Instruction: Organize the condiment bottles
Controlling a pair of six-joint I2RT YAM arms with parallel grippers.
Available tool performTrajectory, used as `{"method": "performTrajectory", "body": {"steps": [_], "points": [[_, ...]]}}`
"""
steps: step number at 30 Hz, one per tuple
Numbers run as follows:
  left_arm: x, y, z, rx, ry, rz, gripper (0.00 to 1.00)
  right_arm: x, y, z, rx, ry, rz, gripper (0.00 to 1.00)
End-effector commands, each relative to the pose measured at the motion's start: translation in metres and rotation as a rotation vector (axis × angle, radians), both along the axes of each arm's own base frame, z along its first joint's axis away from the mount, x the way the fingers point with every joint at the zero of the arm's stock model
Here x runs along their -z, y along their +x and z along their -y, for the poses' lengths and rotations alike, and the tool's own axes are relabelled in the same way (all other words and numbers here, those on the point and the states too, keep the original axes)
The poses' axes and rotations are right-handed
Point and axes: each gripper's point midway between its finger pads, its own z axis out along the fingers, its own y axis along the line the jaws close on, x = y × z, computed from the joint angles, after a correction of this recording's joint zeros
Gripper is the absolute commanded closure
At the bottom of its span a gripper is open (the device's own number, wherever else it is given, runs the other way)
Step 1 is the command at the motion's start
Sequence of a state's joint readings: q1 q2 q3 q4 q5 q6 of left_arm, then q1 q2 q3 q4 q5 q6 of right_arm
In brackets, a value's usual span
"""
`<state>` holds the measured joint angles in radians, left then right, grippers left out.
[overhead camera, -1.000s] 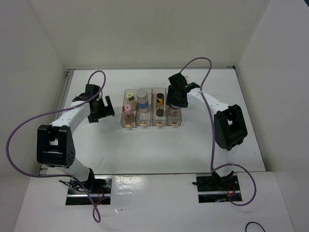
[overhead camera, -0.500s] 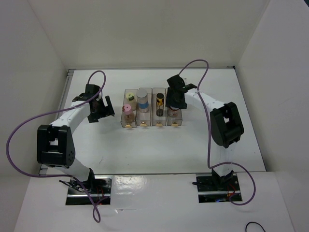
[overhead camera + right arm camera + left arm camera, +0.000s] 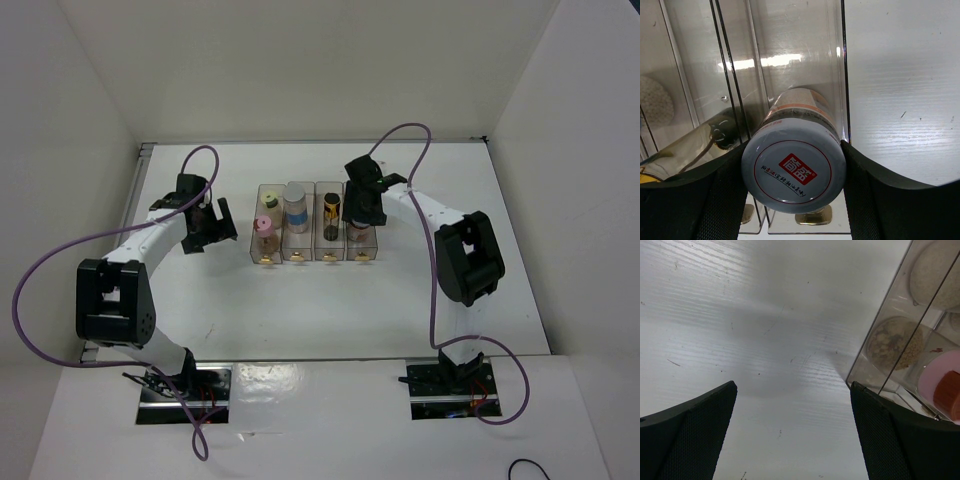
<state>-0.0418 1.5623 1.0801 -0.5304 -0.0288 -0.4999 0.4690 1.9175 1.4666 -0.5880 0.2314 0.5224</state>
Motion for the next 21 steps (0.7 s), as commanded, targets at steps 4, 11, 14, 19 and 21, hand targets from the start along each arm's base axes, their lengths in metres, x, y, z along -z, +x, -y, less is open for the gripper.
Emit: {"method": "performTrajectory", "body": {"steps": [4,11,14,19,21], "points": [[-0.026,0.014,-0.002,0.005,0.003,0.085,0.0,-0.032,0.018,-0.011,-0.002,0.031,0.109,0.27],[-0.025,0.011,-0.002,0.005,0.003,0.085,0.0,-0.041,0.017,-0.008,0.004,0.028,0.123,0.2],[-0.029,0.011,-0.002,0.005,0.003,0.094,0.0,-0.047,0.017,-0.006,0.009,0.025,0.135,0.17],[-0.03,0.013,0.0,0.01,-0.005,0.103,0.0,-0.074,0.016,-0.006,0.011,0.051,0.183,0.12],[-0.033,0.013,0.0,0.01,-0.006,0.112,0.0,-0.084,0.018,-0.005,0.016,0.055,0.207,0.1]]}}
